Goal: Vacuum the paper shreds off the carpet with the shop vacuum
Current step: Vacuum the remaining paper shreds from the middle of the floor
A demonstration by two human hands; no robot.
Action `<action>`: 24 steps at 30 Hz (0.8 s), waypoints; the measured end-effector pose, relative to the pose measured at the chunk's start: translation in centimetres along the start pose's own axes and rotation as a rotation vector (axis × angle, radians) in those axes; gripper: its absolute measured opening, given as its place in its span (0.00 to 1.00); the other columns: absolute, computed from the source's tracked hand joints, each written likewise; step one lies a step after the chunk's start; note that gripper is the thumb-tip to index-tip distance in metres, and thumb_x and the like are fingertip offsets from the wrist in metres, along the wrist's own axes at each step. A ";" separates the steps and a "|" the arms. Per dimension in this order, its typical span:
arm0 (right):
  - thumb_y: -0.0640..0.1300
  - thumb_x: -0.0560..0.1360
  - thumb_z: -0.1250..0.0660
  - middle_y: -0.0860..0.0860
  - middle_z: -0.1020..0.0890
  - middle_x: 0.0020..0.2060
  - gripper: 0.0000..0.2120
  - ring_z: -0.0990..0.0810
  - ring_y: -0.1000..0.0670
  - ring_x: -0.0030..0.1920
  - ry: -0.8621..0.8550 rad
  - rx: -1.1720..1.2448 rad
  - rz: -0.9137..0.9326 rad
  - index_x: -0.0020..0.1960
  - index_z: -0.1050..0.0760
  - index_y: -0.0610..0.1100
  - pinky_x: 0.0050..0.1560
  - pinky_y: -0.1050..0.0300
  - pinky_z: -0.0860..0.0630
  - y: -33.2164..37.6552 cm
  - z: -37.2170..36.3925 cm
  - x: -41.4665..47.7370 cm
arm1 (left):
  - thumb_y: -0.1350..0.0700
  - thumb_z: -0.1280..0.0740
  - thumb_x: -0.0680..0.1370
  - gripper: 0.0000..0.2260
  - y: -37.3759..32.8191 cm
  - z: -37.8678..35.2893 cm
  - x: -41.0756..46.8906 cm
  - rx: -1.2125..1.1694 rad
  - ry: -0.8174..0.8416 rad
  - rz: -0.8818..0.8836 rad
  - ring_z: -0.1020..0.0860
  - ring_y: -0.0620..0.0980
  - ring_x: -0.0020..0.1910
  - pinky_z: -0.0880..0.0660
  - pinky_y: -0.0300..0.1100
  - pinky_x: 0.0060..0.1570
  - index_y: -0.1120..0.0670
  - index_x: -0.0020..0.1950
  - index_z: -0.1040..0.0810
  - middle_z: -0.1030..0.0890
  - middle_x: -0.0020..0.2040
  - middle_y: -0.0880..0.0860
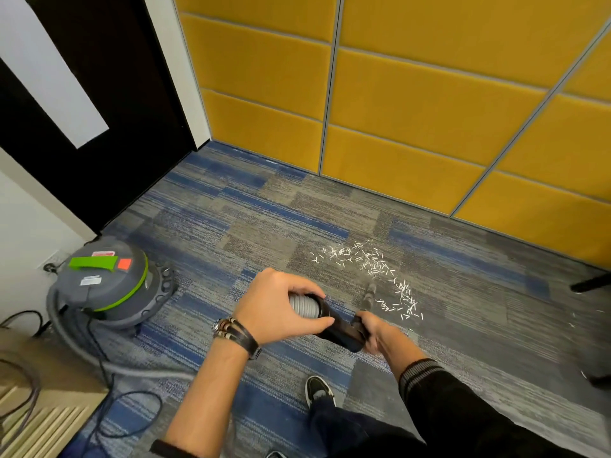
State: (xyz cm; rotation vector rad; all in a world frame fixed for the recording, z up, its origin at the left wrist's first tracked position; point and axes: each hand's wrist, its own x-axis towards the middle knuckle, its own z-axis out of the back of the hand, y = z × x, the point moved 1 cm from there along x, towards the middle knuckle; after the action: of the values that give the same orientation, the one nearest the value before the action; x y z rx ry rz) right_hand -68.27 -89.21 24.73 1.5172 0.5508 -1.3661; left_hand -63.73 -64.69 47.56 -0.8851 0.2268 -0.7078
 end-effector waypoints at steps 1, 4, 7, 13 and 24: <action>0.53 0.82 0.42 0.43 0.19 0.32 0.14 0.18 0.45 0.28 0.021 0.011 0.012 0.48 0.29 0.42 0.31 0.54 0.20 0.1 -0.8 -0.3 | 0.40 0.19 0.66 0.15 -0.3 0.5 -0.4 0.007 -0.011 -0.023 0.17 0.34 0.44 0.24 0.29 0.48 0.45 0.48 0.11 0.16 0.41 0.32; 0.52 0.82 0.43 0.40 0.17 0.41 0.15 0.17 0.43 0.32 0.123 0.049 0.019 0.55 0.28 0.40 0.29 0.52 0.20 -0.2 -3.0 -2.4 | 0.43 0.17 0.66 0.14 -1.0 1.7 -1.3 0.033 -0.030 -0.096 0.17 0.33 0.44 0.25 0.26 0.48 0.46 0.48 0.11 0.17 0.42 0.32; 0.52 0.83 0.44 0.40 0.18 0.39 0.16 0.18 0.43 0.28 0.118 0.064 0.025 0.52 0.29 0.39 0.25 0.54 0.22 -1.1 -2.9 -3.5 | 0.45 0.15 0.65 0.14 -0.9 2.1 -1.6 -0.020 -0.018 -0.086 0.17 0.37 0.43 0.23 0.30 0.46 0.45 0.48 0.11 0.15 0.40 0.35; 0.51 0.84 0.47 0.44 0.22 0.24 0.17 0.22 0.47 0.21 -0.035 0.037 -0.021 0.42 0.32 0.42 0.20 0.61 0.27 -4.9 1.8 -3.6 | 0.43 0.16 0.65 0.14 0.9 -0.3 -2.4 -0.101 0.098 0.004 0.18 0.43 0.41 0.23 0.36 0.44 0.43 0.46 0.12 0.15 0.39 0.39; 0.53 0.84 0.46 0.42 0.19 0.33 0.18 0.19 0.44 0.31 -0.012 0.164 -0.018 0.44 0.30 0.41 0.30 0.54 0.23 -6.8 0.3 -4.2 | 0.41 0.18 0.65 0.15 -0.4 -0.4 -4.8 -0.062 0.068 -0.003 0.16 0.36 0.45 0.19 0.37 0.51 0.44 0.48 0.11 0.14 0.42 0.37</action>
State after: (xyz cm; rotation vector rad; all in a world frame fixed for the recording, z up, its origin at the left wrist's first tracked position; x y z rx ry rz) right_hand -75.24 -85.53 26.20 1.6369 0.4548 -1.4627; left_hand -67.76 -61.99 47.13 -0.9210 0.3093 -0.7381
